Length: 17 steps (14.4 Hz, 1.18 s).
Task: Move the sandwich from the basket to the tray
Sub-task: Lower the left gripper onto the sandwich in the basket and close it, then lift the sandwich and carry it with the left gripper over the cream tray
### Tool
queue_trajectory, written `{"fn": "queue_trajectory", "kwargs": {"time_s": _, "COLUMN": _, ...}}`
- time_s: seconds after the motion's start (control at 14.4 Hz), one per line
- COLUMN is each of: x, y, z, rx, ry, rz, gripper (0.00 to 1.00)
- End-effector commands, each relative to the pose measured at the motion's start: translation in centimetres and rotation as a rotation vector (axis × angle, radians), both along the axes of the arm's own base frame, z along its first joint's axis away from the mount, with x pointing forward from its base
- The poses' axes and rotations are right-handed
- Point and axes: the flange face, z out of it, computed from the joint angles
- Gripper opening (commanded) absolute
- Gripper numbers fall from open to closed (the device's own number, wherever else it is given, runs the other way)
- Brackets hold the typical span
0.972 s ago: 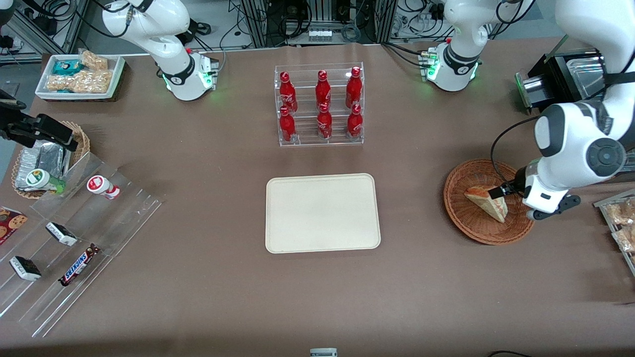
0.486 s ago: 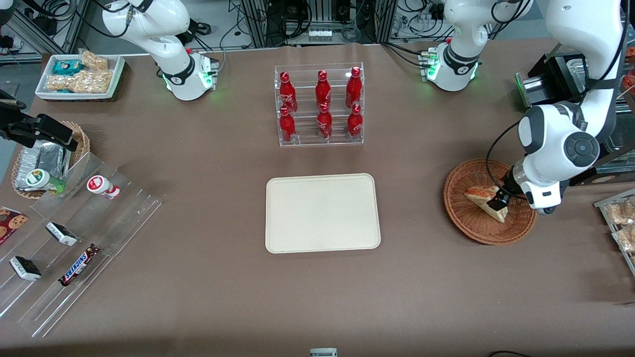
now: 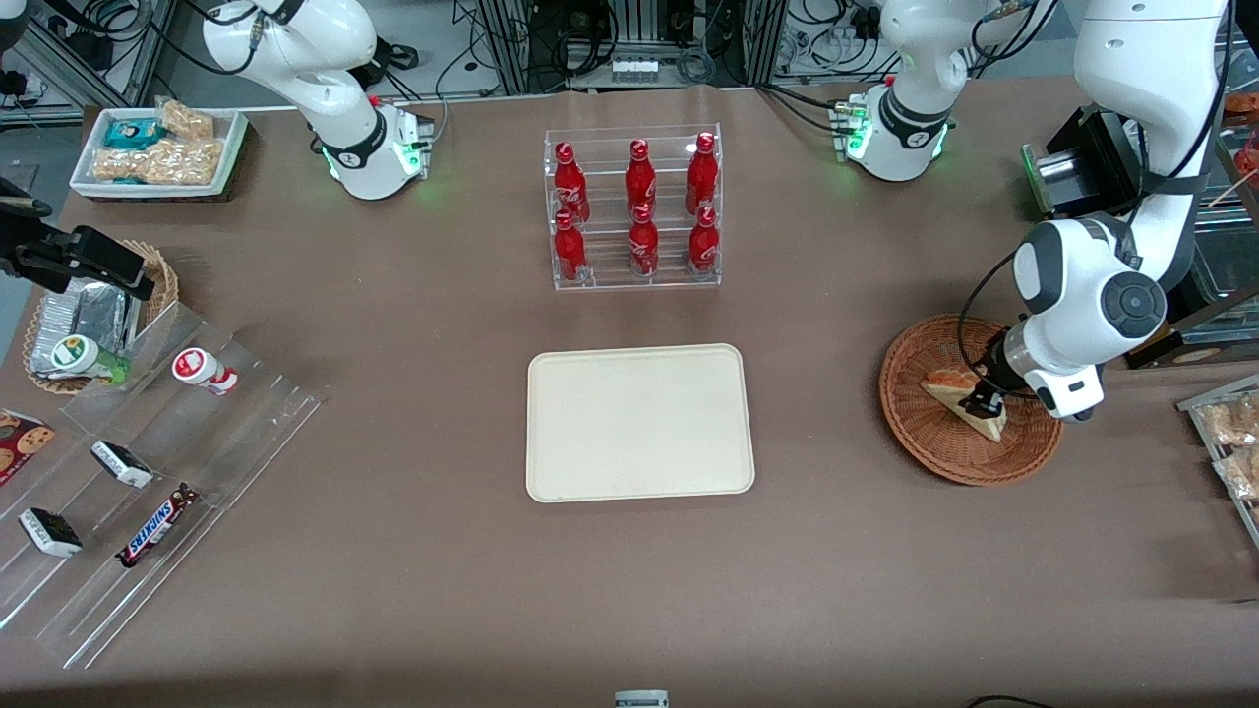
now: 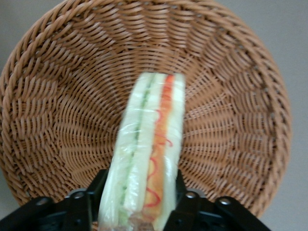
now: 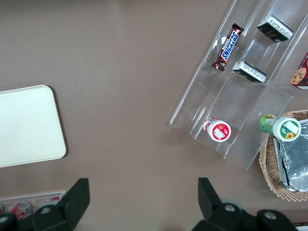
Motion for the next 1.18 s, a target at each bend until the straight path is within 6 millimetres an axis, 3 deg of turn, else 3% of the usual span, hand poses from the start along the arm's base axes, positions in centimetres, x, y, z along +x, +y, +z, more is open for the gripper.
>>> {"fn": "queue_trajectory", "kwargs": {"time_s": 0.0, "x": 2.5, "y": -1.2, "z": 4.6, "rx": -0.01, "ry": 0.01, "rz": -0.004, "gripper": 0.11}}
{"fn": "queue_trajectory", "kwargs": {"time_s": 0.21, "x": 5.3, "y": -5.5, "z": 8.9, "rx": -0.028, "ry": 0.03, "rz": -0.08, "gripper": 0.11}}
{"fn": "queue_trajectory", "kwargs": {"time_s": 0.42, "x": 5.9, "y": -11.6, "z": 10.7, "rx": -0.058, "ry": 0.018, "rz": -0.182, "gripper": 0.1}}
{"fn": "queue_trajectory", "kwargs": {"time_s": 0.49, "x": 5.7, "y": -13.7, "z": 10.4, "rx": -0.07, "ry": 0.018, "rz": -0.22, "gripper": 0.1}}
{"fn": "queue_trajectory", "kwargs": {"time_s": 0.62, "x": 5.3, "y": -19.8, "z": 9.3, "rx": -0.115, "ry": 0.033, "rz": -0.319, "gripper": 0.12}}
{"fn": "queue_trajectory", "kwargs": {"time_s": 0.76, "x": 4.9, "y": -26.0, "z": 9.5, "rx": -0.142, "ry": 0.011, "rz": -0.447, "gripper": 0.12}}
{"fn": "queue_trajectory", "kwargs": {"time_s": 0.9, "x": 4.0, "y": -32.2, "z": 8.5, "rx": -0.098, "ry": -0.016, "rz": -0.753, "gripper": 0.15}}
{"fn": "queue_trajectory", "kwargs": {"time_s": 1.04, "x": 2.3, "y": -37.2, "z": 6.5, "rx": -0.107, "ry": -0.018, "rz": -0.892, "gripper": 0.15}}
{"fn": "queue_trajectory", "kwargs": {"time_s": 1.11, "x": 2.7, "y": -39.1, "z": 6.5, "rx": -0.131, "ry": -0.056, "rz": -0.902, "gripper": 0.15}}
